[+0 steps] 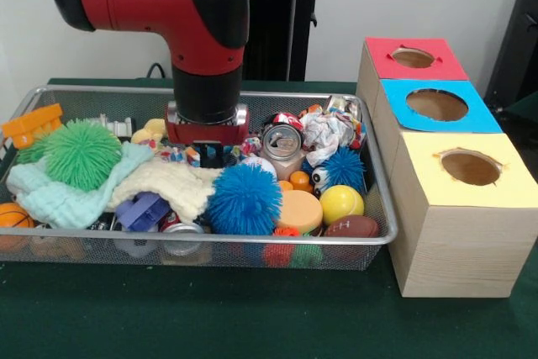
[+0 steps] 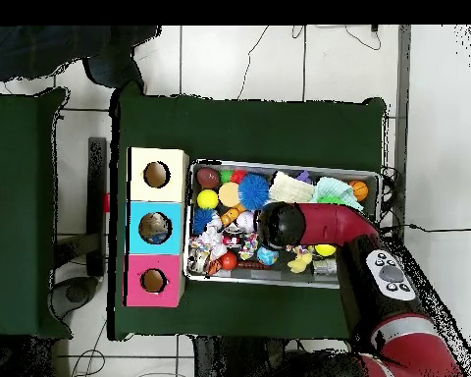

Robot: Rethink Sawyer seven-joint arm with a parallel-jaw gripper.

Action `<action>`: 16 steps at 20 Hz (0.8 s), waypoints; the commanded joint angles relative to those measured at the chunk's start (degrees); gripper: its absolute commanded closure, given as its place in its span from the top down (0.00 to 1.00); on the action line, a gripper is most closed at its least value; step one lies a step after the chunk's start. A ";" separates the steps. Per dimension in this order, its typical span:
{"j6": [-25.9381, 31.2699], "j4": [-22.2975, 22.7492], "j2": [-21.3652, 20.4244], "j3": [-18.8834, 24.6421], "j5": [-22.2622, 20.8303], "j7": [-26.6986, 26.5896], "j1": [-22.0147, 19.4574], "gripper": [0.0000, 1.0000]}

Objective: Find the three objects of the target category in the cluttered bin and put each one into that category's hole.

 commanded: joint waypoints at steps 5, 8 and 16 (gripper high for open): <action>10.09 0.27 -5.75 7.43 3.58 -7.10 -2.65 0.00; 9.02 0.03 -4.73 7.72 3.01 -6.91 -3.09 0.00; 6.51 1.06 -3.89 7.73 1.83 -4.66 -3.37 0.00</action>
